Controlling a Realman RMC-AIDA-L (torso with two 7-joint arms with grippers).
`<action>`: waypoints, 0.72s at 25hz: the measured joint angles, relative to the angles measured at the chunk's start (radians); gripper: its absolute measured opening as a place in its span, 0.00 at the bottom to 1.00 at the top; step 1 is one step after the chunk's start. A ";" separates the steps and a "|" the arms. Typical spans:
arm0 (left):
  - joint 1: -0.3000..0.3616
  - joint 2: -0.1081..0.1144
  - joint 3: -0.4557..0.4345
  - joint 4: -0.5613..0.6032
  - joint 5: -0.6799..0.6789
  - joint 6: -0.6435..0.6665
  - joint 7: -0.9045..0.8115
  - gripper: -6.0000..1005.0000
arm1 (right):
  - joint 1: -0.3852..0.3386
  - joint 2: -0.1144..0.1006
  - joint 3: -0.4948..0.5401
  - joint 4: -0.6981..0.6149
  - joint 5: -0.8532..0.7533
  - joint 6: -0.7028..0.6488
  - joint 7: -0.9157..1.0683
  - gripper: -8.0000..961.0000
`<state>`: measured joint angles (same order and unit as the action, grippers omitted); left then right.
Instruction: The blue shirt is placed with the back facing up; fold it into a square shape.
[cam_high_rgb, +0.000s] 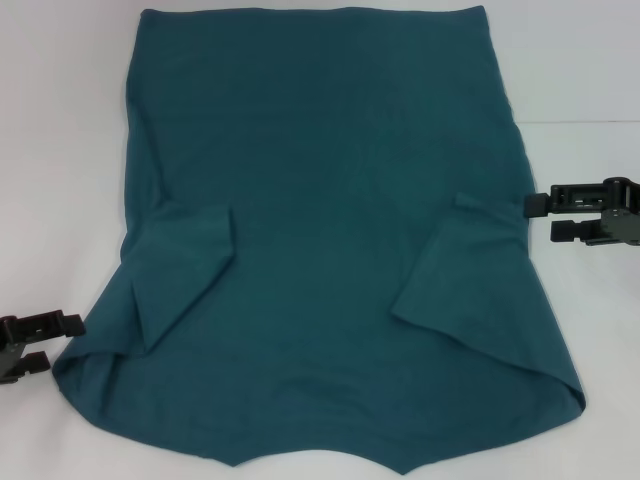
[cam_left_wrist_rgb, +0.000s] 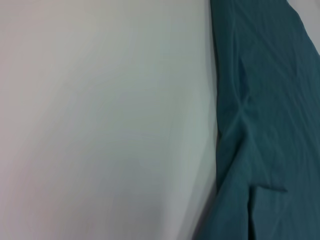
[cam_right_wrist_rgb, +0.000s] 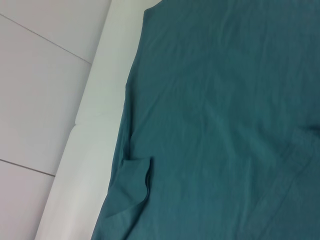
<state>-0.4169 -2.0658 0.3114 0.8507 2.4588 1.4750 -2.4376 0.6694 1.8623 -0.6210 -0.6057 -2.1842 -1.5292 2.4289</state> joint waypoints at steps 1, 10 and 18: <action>0.000 0.000 0.001 0.000 0.000 -0.001 0.000 0.85 | 0.000 0.000 0.000 0.000 0.000 0.000 0.000 0.89; -0.002 -0.004 0.037 -0.012 -0.002 0.007 0.003 0.85 | -0.008 0.001 0.001 -0.003 0.000 0.001 -0.001 0.89; -0.021 -0.015 0.056 -0.013 -0.033 0.085 0.004 0.85 | -0.010 0.002 0.002 -0.003 0.000 0.001 -0.001 0.88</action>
<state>-0.4379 -2.0811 0.3676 0.8375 2.4260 1.5601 -2.4338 0.6598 1.8638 -0.6191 -0.6090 -2.1844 -1.5277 2.4283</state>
